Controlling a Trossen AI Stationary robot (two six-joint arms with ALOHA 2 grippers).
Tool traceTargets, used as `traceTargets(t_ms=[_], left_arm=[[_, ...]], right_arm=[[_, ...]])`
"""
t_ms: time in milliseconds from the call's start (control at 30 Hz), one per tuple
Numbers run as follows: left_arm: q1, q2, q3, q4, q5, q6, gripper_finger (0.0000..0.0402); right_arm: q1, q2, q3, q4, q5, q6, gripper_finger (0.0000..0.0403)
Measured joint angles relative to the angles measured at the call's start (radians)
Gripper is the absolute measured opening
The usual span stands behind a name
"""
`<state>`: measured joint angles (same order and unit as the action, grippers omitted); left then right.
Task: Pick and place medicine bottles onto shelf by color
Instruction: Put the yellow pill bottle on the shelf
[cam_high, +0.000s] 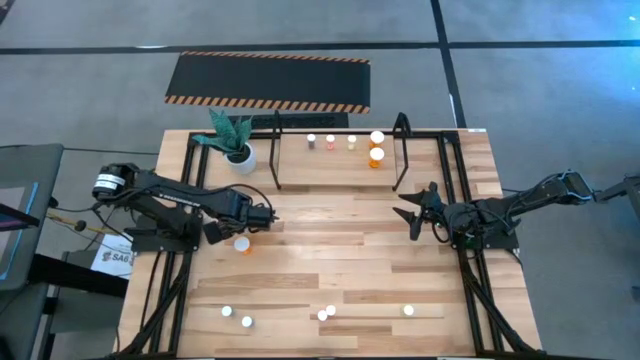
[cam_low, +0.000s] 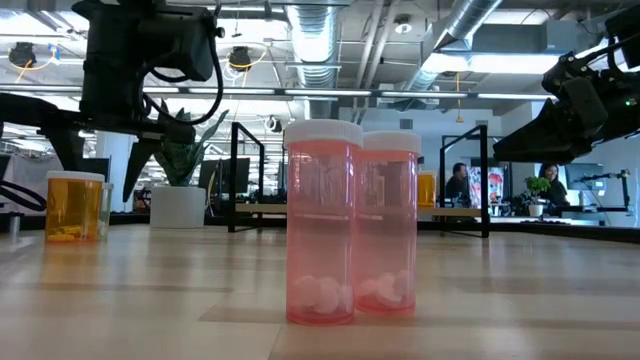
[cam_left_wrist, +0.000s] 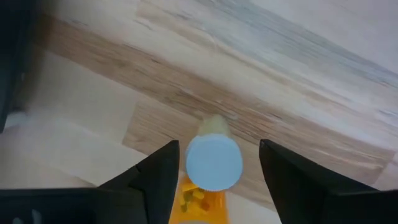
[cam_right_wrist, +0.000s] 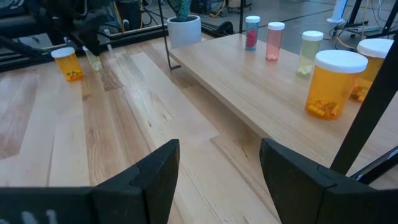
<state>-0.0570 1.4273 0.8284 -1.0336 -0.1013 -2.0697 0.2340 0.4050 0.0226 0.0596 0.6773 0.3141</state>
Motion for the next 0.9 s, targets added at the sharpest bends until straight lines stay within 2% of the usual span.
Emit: traceTargets(t_ms=[367,633,900], left_arm=[[0.0,0.0,0.0,0.001,-0.026,0.005,0.0101],[0.004,0.0,0.0,0.046,-0.038,0.008,0.0107],[0.067,0.0,0.064,0.074,-0.054,0.152,0.0093]], right_arm=[[0.0,0.0,0.0,0.0,0.0,0.0,0.0244],[0.0,0.0,0.0,0.0,0.0,0.0,0.0244],[0.0,0.0,0.0,0.0,0.0,0.0,0.0244]])
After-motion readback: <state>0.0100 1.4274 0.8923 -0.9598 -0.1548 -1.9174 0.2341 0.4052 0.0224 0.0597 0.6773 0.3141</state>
